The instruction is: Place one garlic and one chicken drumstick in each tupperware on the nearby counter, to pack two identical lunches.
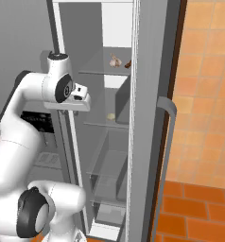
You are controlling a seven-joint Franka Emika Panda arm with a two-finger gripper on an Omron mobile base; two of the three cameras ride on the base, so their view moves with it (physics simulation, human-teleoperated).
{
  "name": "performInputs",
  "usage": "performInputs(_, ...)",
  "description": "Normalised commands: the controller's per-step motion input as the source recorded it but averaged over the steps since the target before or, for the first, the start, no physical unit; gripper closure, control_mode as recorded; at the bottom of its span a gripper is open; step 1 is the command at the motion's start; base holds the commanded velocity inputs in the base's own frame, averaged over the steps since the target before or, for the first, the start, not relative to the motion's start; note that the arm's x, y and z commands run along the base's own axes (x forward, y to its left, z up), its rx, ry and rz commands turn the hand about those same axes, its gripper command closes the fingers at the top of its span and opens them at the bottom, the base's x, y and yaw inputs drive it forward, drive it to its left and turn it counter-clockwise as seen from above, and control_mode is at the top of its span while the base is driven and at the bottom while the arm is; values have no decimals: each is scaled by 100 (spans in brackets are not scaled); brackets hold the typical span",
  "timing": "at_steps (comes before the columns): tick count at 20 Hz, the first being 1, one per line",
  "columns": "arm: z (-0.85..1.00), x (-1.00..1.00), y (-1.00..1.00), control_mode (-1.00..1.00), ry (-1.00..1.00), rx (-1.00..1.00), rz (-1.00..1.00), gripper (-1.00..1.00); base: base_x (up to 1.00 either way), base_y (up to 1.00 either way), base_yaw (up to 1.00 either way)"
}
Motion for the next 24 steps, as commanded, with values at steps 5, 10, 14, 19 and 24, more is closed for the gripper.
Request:
performInputs(5, -14, -26, -53, -100, -9, 5, 0, -100, 0, 0, 0)
performInputs(10, -57, -33, -93, -100, -14, 1, -1, -100, 0, 0, 0)
performInputs(14, -46, -2, -61, -100, -7, -7, 0, -100, 0, 0, 0)
performInputs(19, -34, 43, -5, -100, -10, -2, 0, -100, 0, 0, 0)
performInputs(24, 2, 35, 0, -100, -22, 0, 0, -100, 0, 0, 0)
